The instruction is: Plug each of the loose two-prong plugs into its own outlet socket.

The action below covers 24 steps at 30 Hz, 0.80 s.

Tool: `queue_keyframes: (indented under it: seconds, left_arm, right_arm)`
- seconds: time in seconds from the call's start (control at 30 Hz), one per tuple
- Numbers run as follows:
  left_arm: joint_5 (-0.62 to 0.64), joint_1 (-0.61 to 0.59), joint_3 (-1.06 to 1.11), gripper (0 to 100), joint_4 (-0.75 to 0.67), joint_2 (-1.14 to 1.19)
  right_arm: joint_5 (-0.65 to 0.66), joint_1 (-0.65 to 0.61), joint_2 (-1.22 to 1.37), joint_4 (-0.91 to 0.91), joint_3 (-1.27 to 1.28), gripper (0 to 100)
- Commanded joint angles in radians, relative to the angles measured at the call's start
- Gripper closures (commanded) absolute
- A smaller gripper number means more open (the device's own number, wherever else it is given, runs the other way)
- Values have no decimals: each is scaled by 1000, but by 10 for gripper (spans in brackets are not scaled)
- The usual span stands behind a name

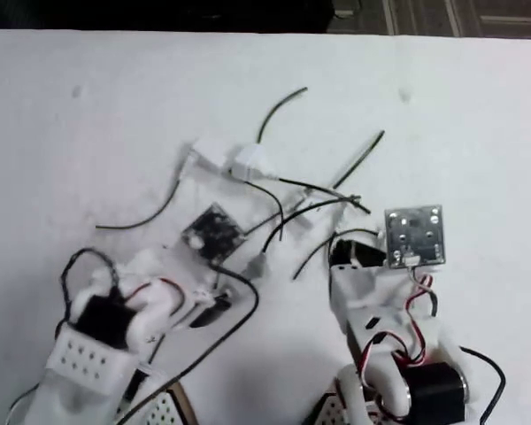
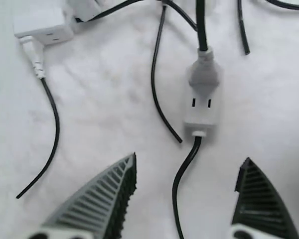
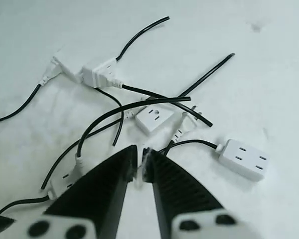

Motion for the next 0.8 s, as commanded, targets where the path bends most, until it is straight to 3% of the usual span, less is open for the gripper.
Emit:
queue_keyframes:
  seconds: [0.0,0.27,0.43,0.67,0.77]
  left_arm:
    - [14,45,-118,682,-75,232]
    - [18,137,-367,683,-94,728]
    - [20,173,-450,686,-107,903]
    - [20,113,-502,691,-201,1109]
    - [14,128,-531,758,-199,1156]
  right_arm:
    - [-11,54,70,-41,-5,981]
    - [-15,128,154,-101,-5,981]
    - [-15,133,153,-101,-5,981]
    - [-15,133,153,-101,-5,981]
    - [-15,133,153,-101,-5,981]
